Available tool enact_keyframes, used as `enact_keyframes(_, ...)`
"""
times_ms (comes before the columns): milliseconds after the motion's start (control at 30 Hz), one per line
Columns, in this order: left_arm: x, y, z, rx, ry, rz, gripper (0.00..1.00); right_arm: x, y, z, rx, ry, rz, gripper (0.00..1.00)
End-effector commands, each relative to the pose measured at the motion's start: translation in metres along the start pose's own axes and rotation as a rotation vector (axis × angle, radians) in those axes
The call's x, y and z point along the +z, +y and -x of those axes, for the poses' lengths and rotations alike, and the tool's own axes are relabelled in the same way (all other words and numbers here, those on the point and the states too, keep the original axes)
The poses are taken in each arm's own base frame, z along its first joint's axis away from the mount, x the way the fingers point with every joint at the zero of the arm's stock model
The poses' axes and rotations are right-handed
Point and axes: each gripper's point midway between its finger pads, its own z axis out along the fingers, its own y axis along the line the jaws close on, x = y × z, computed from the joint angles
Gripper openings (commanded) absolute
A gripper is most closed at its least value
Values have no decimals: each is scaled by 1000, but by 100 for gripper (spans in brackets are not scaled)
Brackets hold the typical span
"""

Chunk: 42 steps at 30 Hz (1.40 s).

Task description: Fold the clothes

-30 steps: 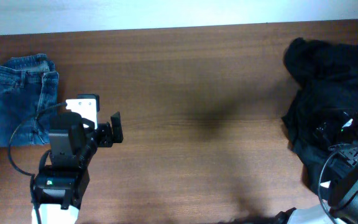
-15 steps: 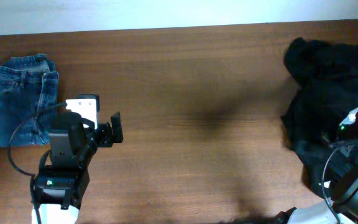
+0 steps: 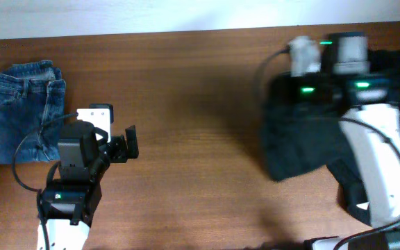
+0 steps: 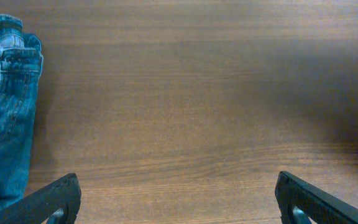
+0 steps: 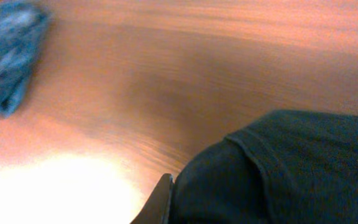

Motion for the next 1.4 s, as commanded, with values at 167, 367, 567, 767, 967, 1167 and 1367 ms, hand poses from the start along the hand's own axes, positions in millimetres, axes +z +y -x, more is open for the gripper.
enact_keyframes(167,-4,-1,12,-10,-29,-11,100,72,118,15,-296,-40,194,44)
enact_keyframes(367,-4,-1,12,-10,-28,-11,100,63,65,29,-245,-73,-18,98)
enact_keyframes(567,-3,-2,14,-10,-39,-16,100,-14,-35,25,-19,-94,-277,99)
enact_keyframes(767,24,-50,-7,-149,103,-281,100,-89,-126,-33,270,-2,-469,99)
enact_keyframes(967,65,-100,-54,-420,405,-515,100,-116,-160,-60,406,19,-531,99)
enact_keyframes(1167,93,-155,-96,-540,635,-690,99,-117,-161,-60,409,19,-529,99)
enact_keyframes(1367,100,-169,-114,-546,694,-657,77,-117,-160,-60,409,19,-529,99)
